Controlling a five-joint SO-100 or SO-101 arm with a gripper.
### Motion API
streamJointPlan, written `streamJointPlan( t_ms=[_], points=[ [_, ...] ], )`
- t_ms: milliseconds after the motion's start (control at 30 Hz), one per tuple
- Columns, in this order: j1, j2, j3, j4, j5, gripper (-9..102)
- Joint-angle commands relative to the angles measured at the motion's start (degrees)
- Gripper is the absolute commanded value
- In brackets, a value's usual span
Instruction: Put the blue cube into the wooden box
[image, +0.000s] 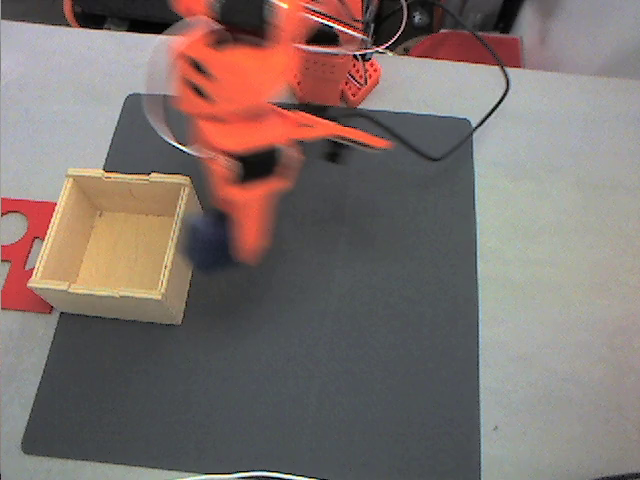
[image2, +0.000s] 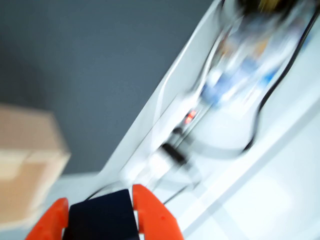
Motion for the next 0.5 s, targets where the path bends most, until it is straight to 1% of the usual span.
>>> streamJointPlan(
  t_ms=[0, 100, 200, 267, 467],
  points=[
    [9.0, 3.4, -2.3, -0.1, -0.9, 0],
    [15.5, 3.0, -1.9, -0.4, -2.0, 0],
    [20.0, 1.5, -1.8, -1.1, -2.9, 0],
    [21.3, -0.4, -1.8, -1.6, -3.1, 0],
    [20.9, -8.9, -2.3, -2.9, -1.1, 0]
  ],
)
